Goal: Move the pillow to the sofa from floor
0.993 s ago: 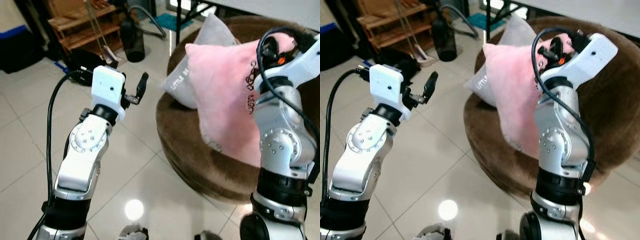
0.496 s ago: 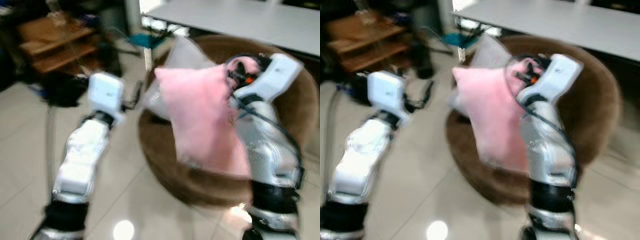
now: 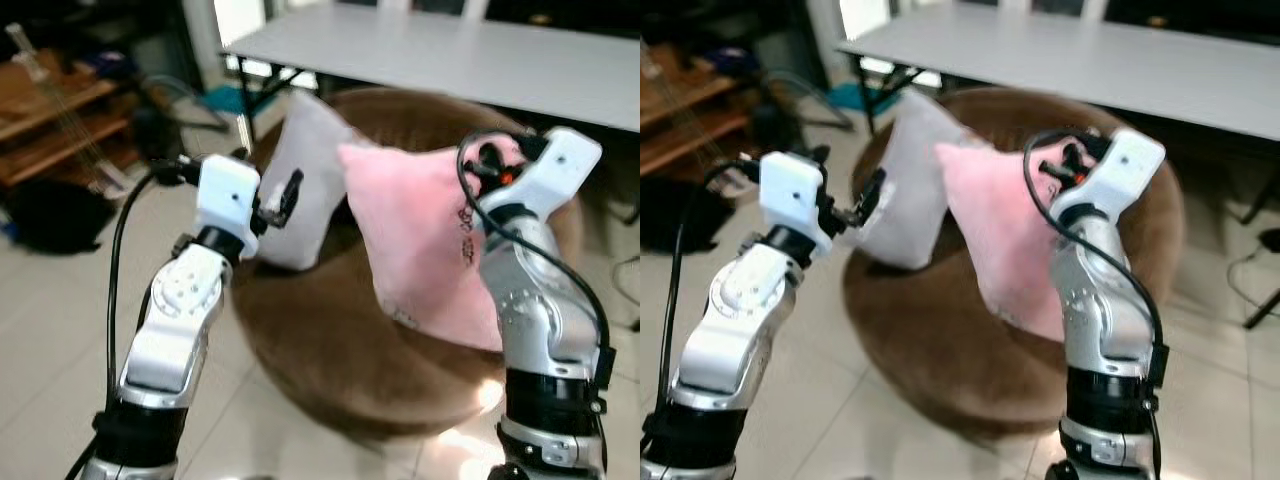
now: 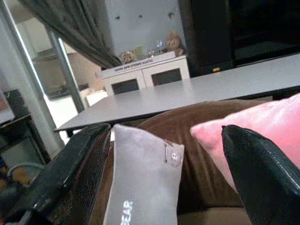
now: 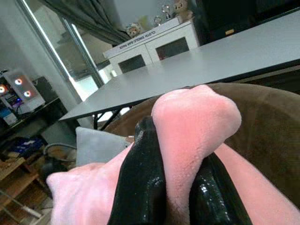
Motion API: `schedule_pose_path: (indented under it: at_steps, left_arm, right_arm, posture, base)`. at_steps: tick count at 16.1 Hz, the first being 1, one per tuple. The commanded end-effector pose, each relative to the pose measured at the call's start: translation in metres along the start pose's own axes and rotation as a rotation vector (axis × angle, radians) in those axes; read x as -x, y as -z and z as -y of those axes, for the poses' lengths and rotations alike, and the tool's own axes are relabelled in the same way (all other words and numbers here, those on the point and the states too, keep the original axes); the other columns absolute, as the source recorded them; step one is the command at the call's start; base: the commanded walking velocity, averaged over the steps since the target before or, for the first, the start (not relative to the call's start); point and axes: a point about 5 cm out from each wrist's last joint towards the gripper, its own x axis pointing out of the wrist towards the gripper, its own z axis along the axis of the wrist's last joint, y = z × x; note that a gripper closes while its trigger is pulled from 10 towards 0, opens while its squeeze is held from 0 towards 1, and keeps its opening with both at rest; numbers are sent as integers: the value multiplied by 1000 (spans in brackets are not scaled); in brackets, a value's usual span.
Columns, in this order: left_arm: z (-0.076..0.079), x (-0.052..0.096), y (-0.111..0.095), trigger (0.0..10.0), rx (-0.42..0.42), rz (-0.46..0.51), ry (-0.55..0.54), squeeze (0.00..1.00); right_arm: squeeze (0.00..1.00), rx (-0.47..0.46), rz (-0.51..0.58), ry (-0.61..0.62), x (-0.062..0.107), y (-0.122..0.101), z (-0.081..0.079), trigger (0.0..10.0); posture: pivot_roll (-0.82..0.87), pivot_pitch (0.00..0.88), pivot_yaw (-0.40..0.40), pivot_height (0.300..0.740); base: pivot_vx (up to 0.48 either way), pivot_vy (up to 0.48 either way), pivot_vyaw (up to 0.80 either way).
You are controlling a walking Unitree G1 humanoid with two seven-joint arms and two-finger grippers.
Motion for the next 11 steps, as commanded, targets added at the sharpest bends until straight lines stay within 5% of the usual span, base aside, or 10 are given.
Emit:
schedule_pose_path:
  at_steps: [1, 11]
  left_arm:
    - [-10, 2, 0, 10000, -26, -4, -26, 0]
    - [-13, 14, 4, 10000, -48, -39, -29, 0]
  right_arm:
    - [0, -10, -4, -79, 0, 0, -17, 10000]
    - [0, 11, -141, -145, 5, 20, -31, 10000]
  posture:
    - [-32, 0, 26, 740]
    - [-12, 35, 10, 740]
  base:
    - [326, 0, 0]
    - [310, 0, 0]
